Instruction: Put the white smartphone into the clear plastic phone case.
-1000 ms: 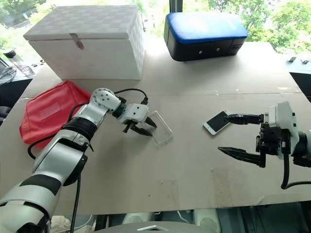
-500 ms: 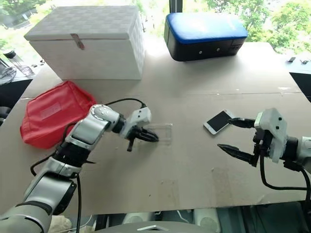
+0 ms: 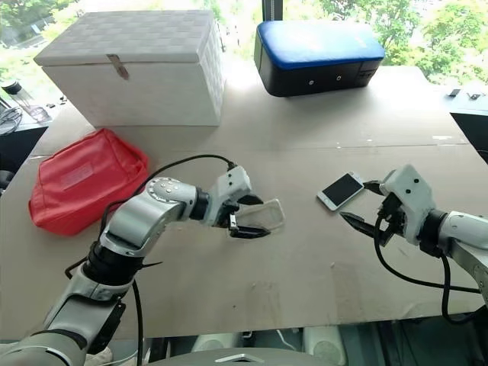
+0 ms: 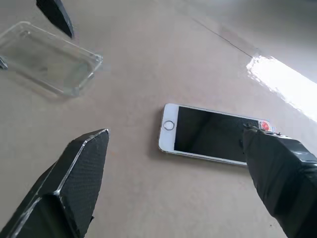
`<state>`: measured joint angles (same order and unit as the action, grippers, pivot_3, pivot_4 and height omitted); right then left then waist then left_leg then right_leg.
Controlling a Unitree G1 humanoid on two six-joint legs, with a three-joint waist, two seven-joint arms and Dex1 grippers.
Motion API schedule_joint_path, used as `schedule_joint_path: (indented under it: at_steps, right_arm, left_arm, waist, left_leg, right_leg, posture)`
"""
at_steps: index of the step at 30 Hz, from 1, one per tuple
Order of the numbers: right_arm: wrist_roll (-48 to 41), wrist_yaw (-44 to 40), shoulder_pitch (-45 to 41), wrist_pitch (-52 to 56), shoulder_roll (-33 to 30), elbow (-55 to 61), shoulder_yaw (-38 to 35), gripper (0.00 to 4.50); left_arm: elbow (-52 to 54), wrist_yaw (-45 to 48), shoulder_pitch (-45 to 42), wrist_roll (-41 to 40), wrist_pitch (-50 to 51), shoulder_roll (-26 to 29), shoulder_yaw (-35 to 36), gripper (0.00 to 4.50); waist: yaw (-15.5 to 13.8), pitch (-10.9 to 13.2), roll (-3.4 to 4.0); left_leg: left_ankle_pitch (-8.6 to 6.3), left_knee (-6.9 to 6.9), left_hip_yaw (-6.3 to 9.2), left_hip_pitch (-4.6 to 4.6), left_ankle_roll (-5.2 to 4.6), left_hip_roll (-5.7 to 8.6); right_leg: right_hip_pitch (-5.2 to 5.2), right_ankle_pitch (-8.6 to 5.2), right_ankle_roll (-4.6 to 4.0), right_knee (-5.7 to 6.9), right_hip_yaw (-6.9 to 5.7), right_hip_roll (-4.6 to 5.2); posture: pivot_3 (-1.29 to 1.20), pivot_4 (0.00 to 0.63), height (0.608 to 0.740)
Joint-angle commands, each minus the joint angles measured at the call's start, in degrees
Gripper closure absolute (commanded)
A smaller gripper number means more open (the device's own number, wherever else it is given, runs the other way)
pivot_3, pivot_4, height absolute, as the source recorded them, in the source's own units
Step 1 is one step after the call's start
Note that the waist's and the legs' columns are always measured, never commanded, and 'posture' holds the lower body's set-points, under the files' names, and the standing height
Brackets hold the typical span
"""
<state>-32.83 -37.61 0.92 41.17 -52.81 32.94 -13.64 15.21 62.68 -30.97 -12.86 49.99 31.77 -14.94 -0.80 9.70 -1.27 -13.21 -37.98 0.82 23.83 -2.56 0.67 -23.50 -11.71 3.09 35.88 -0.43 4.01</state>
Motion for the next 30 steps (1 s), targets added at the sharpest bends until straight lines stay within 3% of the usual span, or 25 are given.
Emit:
schedule_joint_path:
  at_steps: [1, 7, 10, 13, 19, 22, 30]
  right_arm:
    - [3.79, 5.62, -4.59, 2.31, 1.14, -3.25, 0.57, 0.00]
    - [7.54, 24.82, -12.03, 18.85, 14.29, -1.26, 3.15, 0.00]
    - [10.90, 36.00, -18.20, 33.78, 24.92, 1.08, 2.42, 0.00]
    - [15.63, 44.35, -26.65, 45.95, 40.23, -0.32, -2.15, 0.00]
    - [25.08, 54.04, -40.09, 51.33, 57.78, -7.06, -11.60, 0.00]
    - [28.48, 57.12, -44.53, 51.33, 62.83, -9.84, -15.69, 0.00]
    - [33.63, 61.42, -47.97, 51.33, 67.50, -13.03, -17.73, 0.00]
  left_arm:
    - [3.41, -0.45, 1.14, -2.73, -3.07, 1.04, 3.15, 0.09]
    - [5.60, -6.47, 4.07, -3.97, -2.50, 1.11, 6.40, 0.09]
    - [6.97, -8.93, 5.57, -4.36, -2.43, 0.94, 6.92, 0.09]
    - [7.94, -10.83, 6.81, -5.17, -1.97, 0.74, 7.61, 0.09]
    - [8.38, -12.96, 7.38, -6.64, -1.63, 1.09, 7.55, 0.09]
    - [8.26, -13.10, 7.50, -6.65, -2.26, 1.72, 7.12, 0.09]
    - [7.95, -13.42, 8.52, -6.39, -3.58, 2.75, 6.16, 0.09]
  waist:
    - [0.00, 0.00, 0.00]
    - [-0.07, -0.01, -0.01]
    - [0.15, -0.01, 0.01]
    - [0.63, -0.03, 0.04]
    - [0.13, -0.04, 0.12]
    - [0.07, -0.03, 0.15]
    - [1.48, -0.04, 0.19]
  left_leg:
    - [0.00, 0.00, -0.07, 0.00, 0.00, 0.03]
    - [-0.01, 0.00, -0.08, -0.03, -0.02, -0.01]
    - [-0.01, 0.10, -0.08, -0.03, -0.02, 0.00]
    - [0.00, 0.13, -0.18, -0.07, -0.01, 0.00]
    - [0.00, 0.19, -0.09, -0.07, 0.00, 0.09]
    - [0.00, 0.24, -0.13, -0.08, 0.00, 0.13]
    - [0.11, 0.71, -0.20, -0.12, 0.17, 0.19]
  right_leg:
    - [-0.02, 0.00, 0.00, 0.00, 0.06, 0.03]
    - [-0.05, 0.01, -0.02, 0.06, 0.10, -0.01]
    - [-0.12, 0.01, -0.02, 0.10, 0.12, -0.02]
    - [-0.16, 0.06, 0.04, 0.14, 0.24, -0.03]
    - [-0.20, 0.15, 0.18, 0.23, 0.17, -0.03]
    - [-0.20, 0.16, 0.19, 0.21, 0.19, -0.03]
    - [-0.37, 0.15, 0.18, 0.16, 0.25, -0.02]
  posture:
    - [0.00, 0.150, 0.740]
    - [0.00, 0.150, 0.740]
    - [0.00, 0.150, 0.740]
    - [0.00, 0.150, 0.740]
    - [0.00, 0.150, 0.740]
    - [0.00, 0.150, 0.740]
    - [0.00, 0.150, 0.740]
